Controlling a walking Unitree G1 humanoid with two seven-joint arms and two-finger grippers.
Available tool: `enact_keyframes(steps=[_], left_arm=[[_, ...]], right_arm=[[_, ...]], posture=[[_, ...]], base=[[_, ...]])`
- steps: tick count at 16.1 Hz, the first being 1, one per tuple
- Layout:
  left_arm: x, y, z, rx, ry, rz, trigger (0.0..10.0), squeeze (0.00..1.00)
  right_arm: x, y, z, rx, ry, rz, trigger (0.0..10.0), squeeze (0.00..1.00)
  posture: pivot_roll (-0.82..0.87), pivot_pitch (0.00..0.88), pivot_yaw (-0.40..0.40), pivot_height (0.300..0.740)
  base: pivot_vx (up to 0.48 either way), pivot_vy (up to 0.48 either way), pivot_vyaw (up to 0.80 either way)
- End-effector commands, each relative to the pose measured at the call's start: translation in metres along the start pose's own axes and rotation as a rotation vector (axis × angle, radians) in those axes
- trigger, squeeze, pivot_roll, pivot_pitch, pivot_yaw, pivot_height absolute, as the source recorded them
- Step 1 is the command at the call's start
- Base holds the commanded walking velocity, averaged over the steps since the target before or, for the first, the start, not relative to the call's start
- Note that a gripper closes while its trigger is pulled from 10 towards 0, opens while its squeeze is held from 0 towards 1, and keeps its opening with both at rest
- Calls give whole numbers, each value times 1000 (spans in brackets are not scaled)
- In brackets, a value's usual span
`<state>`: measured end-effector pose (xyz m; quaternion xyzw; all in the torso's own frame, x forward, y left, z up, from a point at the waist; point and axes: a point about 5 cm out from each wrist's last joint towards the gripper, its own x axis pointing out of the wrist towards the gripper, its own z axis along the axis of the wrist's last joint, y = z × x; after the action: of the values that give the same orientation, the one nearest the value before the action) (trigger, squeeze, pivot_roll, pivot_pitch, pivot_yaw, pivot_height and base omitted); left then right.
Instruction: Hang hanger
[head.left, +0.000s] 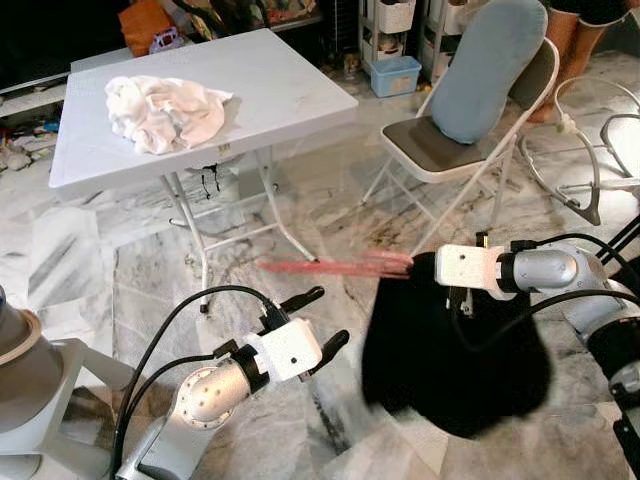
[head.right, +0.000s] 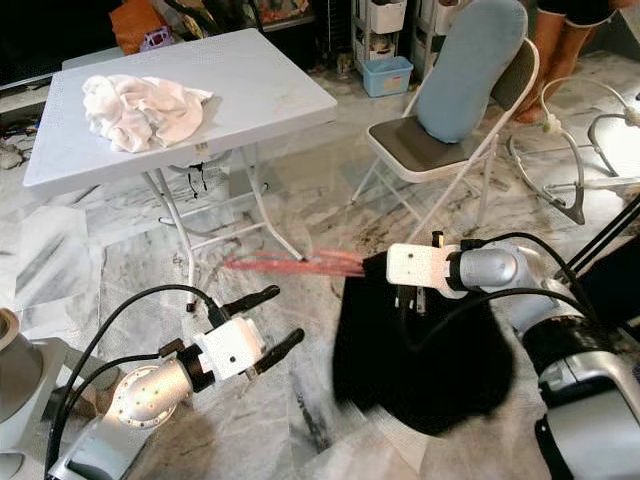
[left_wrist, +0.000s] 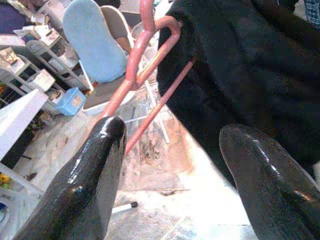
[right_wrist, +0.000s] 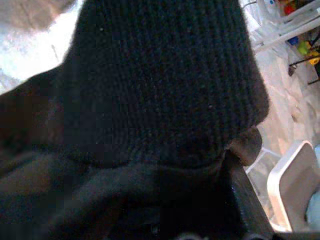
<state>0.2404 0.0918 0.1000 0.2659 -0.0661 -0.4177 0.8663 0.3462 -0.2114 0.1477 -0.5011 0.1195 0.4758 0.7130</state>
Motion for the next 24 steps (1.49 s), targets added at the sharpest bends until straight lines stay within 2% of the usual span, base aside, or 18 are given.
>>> enact_keyframes(steps=[1, 5, 8, 12, 14, 15, 16, 19, 20, 21, 22, 23, 24], left_arm=[[-2, 0, -1, 1, 14, -6, 10000, 1000], [-4, 14, -4, 30, 18, 50, 10000, 1000], [-7, 18, -10, 41, 48, 40, 10000, 1000], [-4, 9, -19, 15, 81, -28, 10000, 1000], [-1, 6, -22, 9, 80, -56, 10000, 1000], [4, 7, -24, 13, 77, -64, 10000, 114], [7, 8, -24, 14, 74, -78, 10000, 0], [20, 11, -22, 17, 60, -105, 9961, 0], [27, 9, -20, 13, 48, -129, 8588, 0], [31, 7, -19, 7, 43, -145, 10000, 0], [33, 5, -18, 3, 40, -158, 10000, 0], [35, 2, -17, -13, 34, -182, 4235, 0], [36, 0, -17, -20, 32, -195, 3412, 0]], right_arm=[[-4, -14, 9, -55, -22, -28, 10000, 0], [-10, -10, 6, -122, -27, 52, 10000, 0], [-19, -11, 4, -146, -44, 83, 10000, 0], [-24, -13, 11, -171, -105, 104, 10000, 0], [-25, -9, 14, -167, -147, 151, 10000, 0], [-27, -6, 16, -168, -167, 191, 10000, 0], [-28, -6, 16, -171, -171, 196, 10000, 0], [-29, -5, 19, -169, -187, 216, 10000, 0], [-28, -4, 21, -177, -191, 224, 10000, 0], [-25, -4, 23, -189, -194, 207, 10000, 0], [-24, -5, 24, -192, -195, 200, 10000, 0], [-22, -5, 24, -200, -189, 187, 10000, 0], [-21, -6, 25, -205, -185, 179, 10000, 0]], posture=[[-85, 41, 52, 740], [-84, 40, 55, 740], [-90, 40, 59, 740], [-97, 40, 63, 740], [-99, 40, 61, 740], [-104, 40, 61, 740], [-111, 38, 64, 740], [-111, 38, 64, 740], [-122, 38, 68, 740], [-122, 38, 68, 740], [-128, 39, 72, 740], [-128, 40, 73, 740], [-127, 40, 73, 740]], base=[[0, 0, 0], [0, 0, 0], [0, 0, 0], [0, 0, 0], [0, 0, 0], [0, 0, 0], [0, 0, 0], [0, 0, 0], [0, 0, 0], [0, 0, 0], [0, 0, 0], [0, 0, 0], [0, 0, 0]])
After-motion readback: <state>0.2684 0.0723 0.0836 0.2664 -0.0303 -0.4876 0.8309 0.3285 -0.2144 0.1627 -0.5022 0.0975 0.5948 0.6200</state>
